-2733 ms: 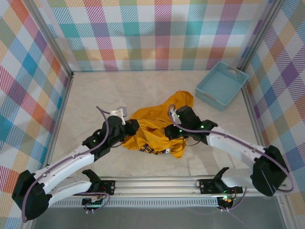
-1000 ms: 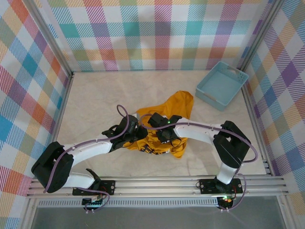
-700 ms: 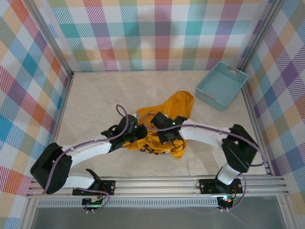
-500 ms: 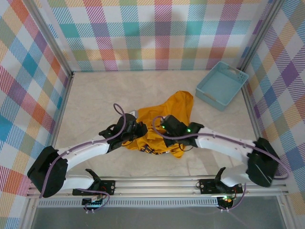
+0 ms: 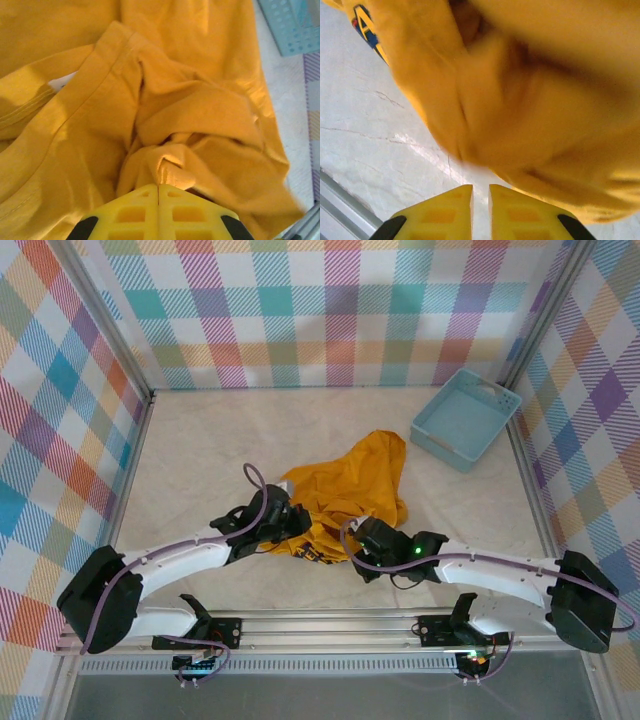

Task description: Fold the inside-out t-shirt

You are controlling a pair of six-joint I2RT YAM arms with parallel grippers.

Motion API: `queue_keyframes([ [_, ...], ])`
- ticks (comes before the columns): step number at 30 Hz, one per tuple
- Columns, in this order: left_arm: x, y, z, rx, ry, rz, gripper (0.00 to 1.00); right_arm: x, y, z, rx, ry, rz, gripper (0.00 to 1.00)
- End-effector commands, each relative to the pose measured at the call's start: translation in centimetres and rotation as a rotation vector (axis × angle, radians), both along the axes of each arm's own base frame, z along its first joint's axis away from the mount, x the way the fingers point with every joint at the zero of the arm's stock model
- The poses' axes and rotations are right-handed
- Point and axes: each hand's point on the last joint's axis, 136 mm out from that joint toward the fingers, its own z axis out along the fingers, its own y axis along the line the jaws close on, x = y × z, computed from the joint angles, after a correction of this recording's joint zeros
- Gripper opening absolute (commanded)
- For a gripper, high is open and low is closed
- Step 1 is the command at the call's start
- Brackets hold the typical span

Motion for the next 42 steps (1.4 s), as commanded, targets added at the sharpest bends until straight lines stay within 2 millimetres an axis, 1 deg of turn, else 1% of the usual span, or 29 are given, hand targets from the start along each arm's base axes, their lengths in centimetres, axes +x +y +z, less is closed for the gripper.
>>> queue_keyframes([
  [1, -1.6, -0.1, -0.6, 0.031, -0.017, -0.051, 0.00, -0.2, 0.4, 2.4, 0.026, -0.005, 0.007, 0.29],
  [3, -2.6, -0.6, -1.0, 0.045, -0.022, -0.087, 0.00, 0.2, 0.9, 3.9, 0.041, -0.026, 0.021, 0.32],
  [5, -3.3, -1.1, -1.4, 0.052, -0.028, -0.111, 0.00, 0.6, 1.6, 4.7, 0.033, -0.025, 0.022, 0.30],
  [6, -3.5, -1.2, -1.4, 0.054, -0.031, -0.113, 0.00, 0.9, 2.2, 5.3, 0.037, -0.021, 0.027, 0.29],
  [8, -3.7, -1.3, -1.5, 0.051, -0.033, -0.111, 0.00, 1.3, 3.1, 5.7, 0.031, -0.014, 0.025, 0.27],
  [11, -3.7, -1.4, -0.9, 0.029, -0.051, -0.098, 0.00, 2.4, 4.2, 6.2, 0.004, -0.025, 0.013, 0.28],
  [14, -3.7, -1.3, -0.3, 0.008, -0.070, -0.091, 0.00, 3.7, 5.1, 5.4, -0.048, -0.009, -0.004, 0.28],
  [17, -3.7, -1.1, 0.1, -0.001, -0.084, -0.083, 0.00, 5.0, 5.4, 4.1, -0.100, 0.019, -0.043, 0.28],
  [19, -3.8, -1.0, 0.3, -0.003, -0.088, -0.083, 0.00, 6.0, 4.8, 3.4, -0.160, 0.018, -0.091, 0.29],
  [21, -3.8, -0.8, 0.2, -0.002, -0.085, -0.080, 0.00, 6.5, 3.9, 2.9, -0.224, 0.006, -0.127, 0.31],
  [24, -3.8, -0.8, 0.2, -0.004, -0.084, -0.078, 0.00, 6.6, 2.7, 1.9, -0.289, 0.014, -0.162, 0.34],
  [30, -3.7, -1.1, 0.3, -0.016, -0.090, -0.079, 0.00, 5.5, 0.5, -0.6, -0.393, 0.064, -0.195, 0.37],
  [34, -3.7, -1.1, -0.2, -0.010, -0.080, -0.079, 0.00, 4.6, 0.6, -1.4, -0.367, 0.099, -0.184, 0.40],
  [35, -3.7, -1.1, -0.3, -0.008, -0.075, -0.081, 0.00, 4.5, 0.7, -1.5, -0.365, 0.106, -0.183, 0.39],
  [36, -3.7, -1.2, -0.4, -0.008, -0.072, -0.081, 0.00, 4.4, 0.9, -1.7, -0.358, 0.113, -0.176, 0.36],
  [38, -3.7, -1.2, -0.5, -0.005, -0.069, -0.081, 0.00, 4.2, 1.4, -1.6, -0.343, 0.116, -0.161, 0.24],
  [40, -3.7, -1.1, -0.6, 0.004, -0.065, -0.077, 0.00, 4.3, 2.1, -0.7, -0.319, 0.080, -0.133, 0.12],
  [42, -3.6, -0.9, -0.7, 0.016, -0.061, -0.063, 0.00, 4.3, 2.5, 0.7, -0.295, 0.033, -0.108, 0.05],
])
